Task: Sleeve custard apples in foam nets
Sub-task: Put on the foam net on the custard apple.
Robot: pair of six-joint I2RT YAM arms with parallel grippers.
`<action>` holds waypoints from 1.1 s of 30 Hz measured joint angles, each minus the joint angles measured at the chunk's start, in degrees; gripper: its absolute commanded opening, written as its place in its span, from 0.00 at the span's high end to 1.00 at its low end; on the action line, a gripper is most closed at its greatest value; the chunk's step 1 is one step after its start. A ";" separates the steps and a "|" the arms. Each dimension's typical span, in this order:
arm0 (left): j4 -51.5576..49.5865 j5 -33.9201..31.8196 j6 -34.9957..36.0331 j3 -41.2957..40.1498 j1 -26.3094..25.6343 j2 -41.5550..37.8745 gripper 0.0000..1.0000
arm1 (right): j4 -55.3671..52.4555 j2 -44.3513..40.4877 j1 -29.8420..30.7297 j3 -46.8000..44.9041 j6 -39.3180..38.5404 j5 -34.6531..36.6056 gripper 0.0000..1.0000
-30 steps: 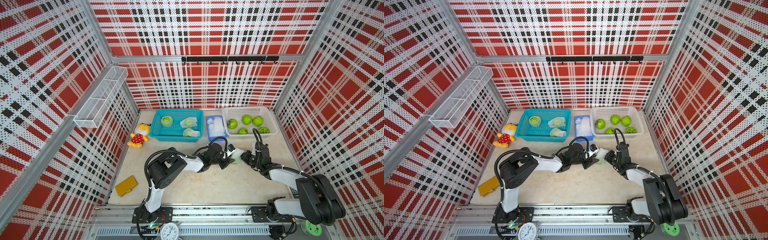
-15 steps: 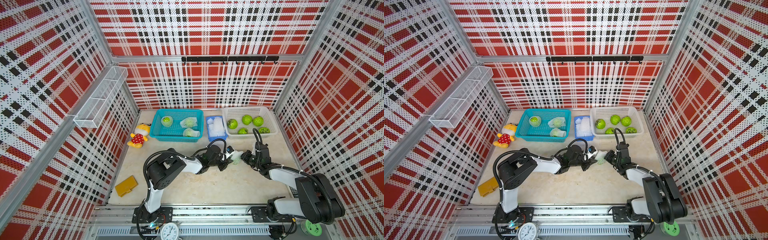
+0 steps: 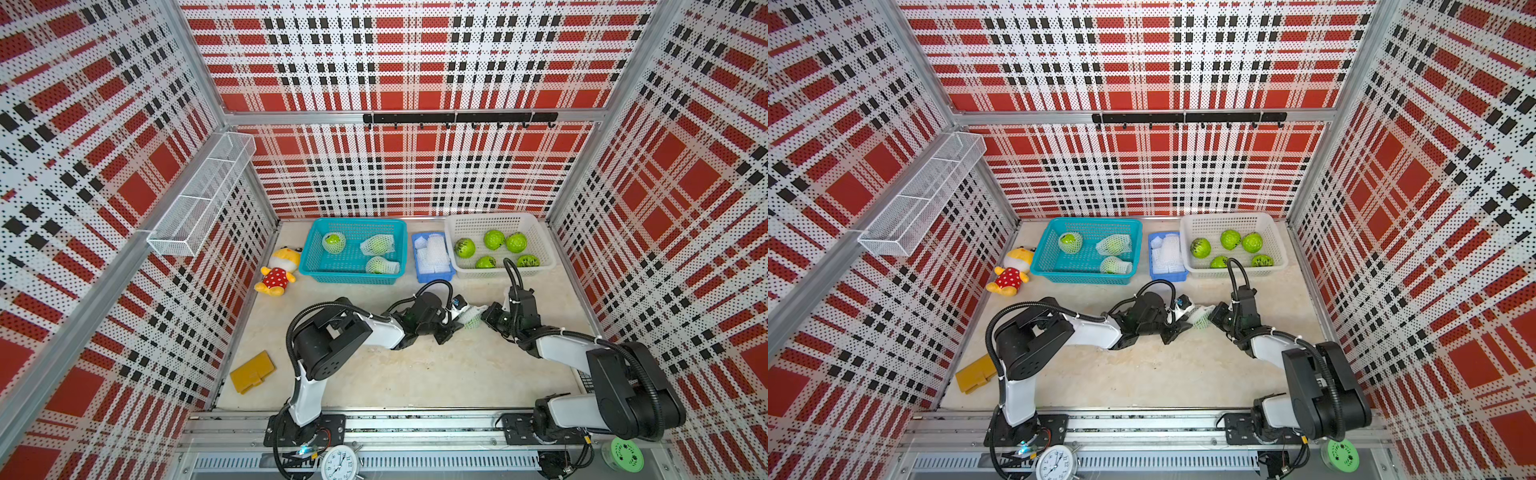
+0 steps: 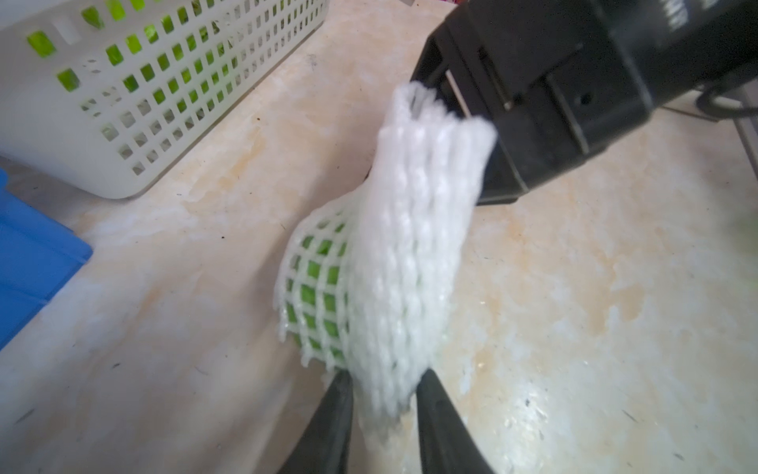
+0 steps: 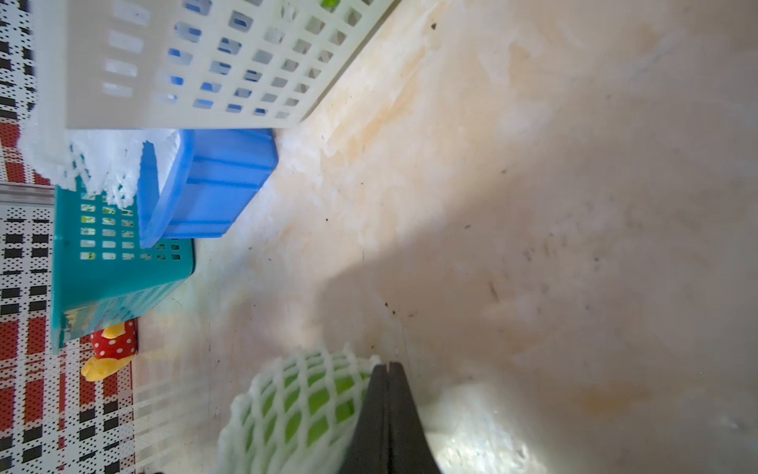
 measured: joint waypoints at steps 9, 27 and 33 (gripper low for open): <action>-2.27 -0.07 -0.09 2.64 0.02 0.76 0.73 | 0.02 1.70 -0.02 -0.04 -1.05 0.79 1.00; -6.16 -0.59 -1.62 5.25 2.08 1.84 0.94 | 0.00 4.50 -0.02 2.05 -1.38 1.25 1.00; -7.19 -0.66 -3.37 7.13 3.54 3.19 1.00 | 0.00 5.68 -0.02 3.54 -1.55 1.33 1.00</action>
